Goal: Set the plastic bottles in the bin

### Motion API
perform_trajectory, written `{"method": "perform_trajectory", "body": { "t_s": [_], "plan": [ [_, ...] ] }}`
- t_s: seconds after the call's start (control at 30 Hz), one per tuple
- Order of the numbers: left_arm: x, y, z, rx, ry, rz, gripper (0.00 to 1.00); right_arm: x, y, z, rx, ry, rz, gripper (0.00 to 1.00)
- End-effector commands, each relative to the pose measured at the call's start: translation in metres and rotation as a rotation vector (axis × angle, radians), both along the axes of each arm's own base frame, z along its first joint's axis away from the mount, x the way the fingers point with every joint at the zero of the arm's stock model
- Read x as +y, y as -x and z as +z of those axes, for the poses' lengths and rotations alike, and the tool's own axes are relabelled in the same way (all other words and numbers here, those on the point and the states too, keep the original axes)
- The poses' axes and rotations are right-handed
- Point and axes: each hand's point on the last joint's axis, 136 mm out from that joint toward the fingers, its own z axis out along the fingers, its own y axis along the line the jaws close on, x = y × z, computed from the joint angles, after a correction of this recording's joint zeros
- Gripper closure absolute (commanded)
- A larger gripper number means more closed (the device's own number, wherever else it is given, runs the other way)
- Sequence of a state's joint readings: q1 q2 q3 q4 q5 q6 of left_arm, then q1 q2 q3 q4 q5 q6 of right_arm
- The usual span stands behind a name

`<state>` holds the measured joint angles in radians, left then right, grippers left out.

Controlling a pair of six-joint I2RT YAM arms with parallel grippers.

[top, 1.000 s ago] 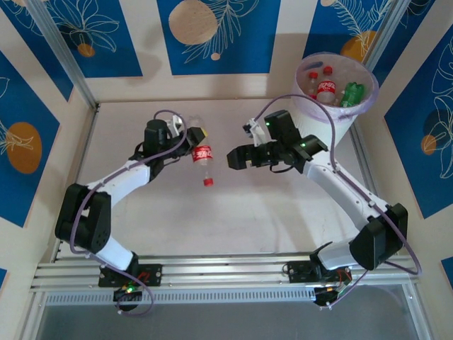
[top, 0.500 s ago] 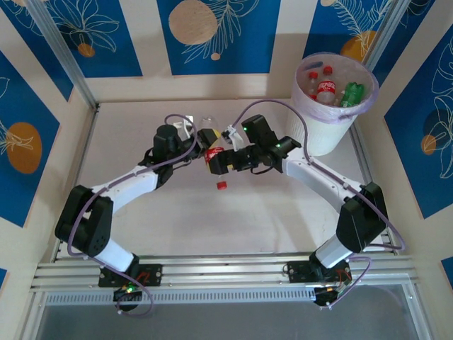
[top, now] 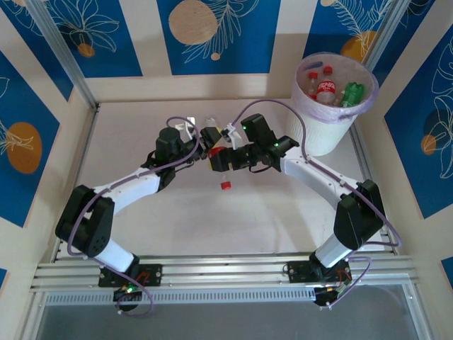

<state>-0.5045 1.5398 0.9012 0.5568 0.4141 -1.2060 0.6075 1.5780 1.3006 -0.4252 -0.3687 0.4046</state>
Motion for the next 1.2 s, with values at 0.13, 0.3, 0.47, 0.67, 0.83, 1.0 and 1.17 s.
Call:
{"method": "perform_trajectory", "body": {
  "t_s": [0.13, 0.3, 0.47, 0.67, 0.83, 1.0, 1.17],
  "plan": [
    [0.004, 0.003, 0.030, -0.082, 0.045, 0.005, 0.04, -0.017, -0.003, 0.015, -0.033, 0.007, -0.024, 0.54],
    [0.036, -0.002, 0.045, -0.116, 0.048, 0.086, 0.03, -0.050, -0.006, 0.023, -0.083, 0.090, -0.075, 0.56],
    [0.047, 0.007, 0.052, -0.139, -0.027, 0.089, 0.03, -0.103, -0.025, 0.054, -0.165, 0.142, -0.201, 0.56],
    [0.066, 0.019, 0.041, -0.132, -0.108, 0.133, 0.03, -0.165, -0.065, 0.123, -0.380, 0.233, -0.401, 0.55],
    [0.068, 0.035, 0.034, -0.113, -0.113, 0.104, 0.03, -0.221, -0.106, 0.181, -0.564, 0.284, -0.604, 0.55],
    [0.072, 0.043, 0.028, -0.105, -0.145, 0.103, 0.04, -0.279, -0.149, 0.220, -0.684, 0.376, -0.790, 0.54],
    [0.073, 0.047, 0.026, -0.100, -0.127, 0.106, 0.04, -0.321, -0.184, 0.230, -0.720, 0.465, -0.889, 0.54]
  ]
}}
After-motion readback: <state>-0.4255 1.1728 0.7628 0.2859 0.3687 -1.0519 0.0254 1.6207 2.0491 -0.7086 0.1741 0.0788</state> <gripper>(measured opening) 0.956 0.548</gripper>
